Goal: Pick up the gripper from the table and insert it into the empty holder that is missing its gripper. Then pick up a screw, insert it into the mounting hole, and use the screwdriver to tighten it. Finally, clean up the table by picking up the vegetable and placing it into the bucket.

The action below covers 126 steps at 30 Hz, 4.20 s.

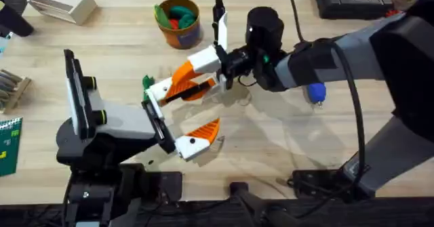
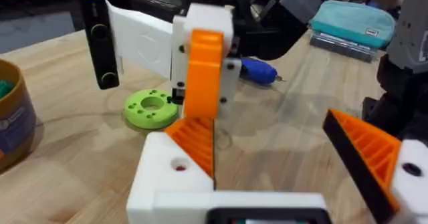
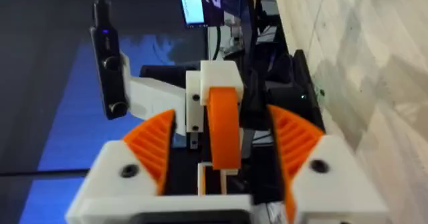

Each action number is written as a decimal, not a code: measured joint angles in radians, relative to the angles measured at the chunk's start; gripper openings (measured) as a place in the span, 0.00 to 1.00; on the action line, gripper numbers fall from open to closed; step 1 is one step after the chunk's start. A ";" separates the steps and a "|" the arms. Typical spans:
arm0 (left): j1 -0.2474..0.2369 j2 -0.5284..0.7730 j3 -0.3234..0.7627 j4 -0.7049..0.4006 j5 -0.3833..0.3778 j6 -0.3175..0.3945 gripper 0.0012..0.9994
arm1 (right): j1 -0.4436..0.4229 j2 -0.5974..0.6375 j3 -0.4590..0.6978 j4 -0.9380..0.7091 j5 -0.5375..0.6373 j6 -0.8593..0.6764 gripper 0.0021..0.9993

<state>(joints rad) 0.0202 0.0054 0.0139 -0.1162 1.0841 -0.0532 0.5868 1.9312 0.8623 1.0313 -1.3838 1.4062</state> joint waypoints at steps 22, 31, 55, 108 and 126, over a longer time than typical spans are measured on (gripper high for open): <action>0.000 0.000 0.000 0.000 0.001 0.000 0.99 | -0.139 -0.149 0.047 -0.310 0.000 -0.193 0.81; 0.000 0.000 0.000 0.000 0.001 0.000 0.99 | -0.300 -0.340 0.260 -1.217 0.131 -0.709 0.81; 0.000 0.000 0.000 0.000 0.001 0.000 0.99 | -0.107 -0.296 0.896 -2.288 1.305 -1.335 0.81; 0.000 0.000 0.000 0.000 0.001 0.000 0.99 | -0.056 0.065 0.765 -2.052 1.473 -1.305 0.67; 0.000 0.000 0.000 0.000 0.001 0.000 0.99 | -0.054 0.089 0.765 -2.031 1.473 -1.300 0.36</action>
<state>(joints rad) 0.0203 0.0054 0.0139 -0.1162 1.0847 -0.0532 0.5331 2.0201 1.6272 -0.9999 0.0895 0.1059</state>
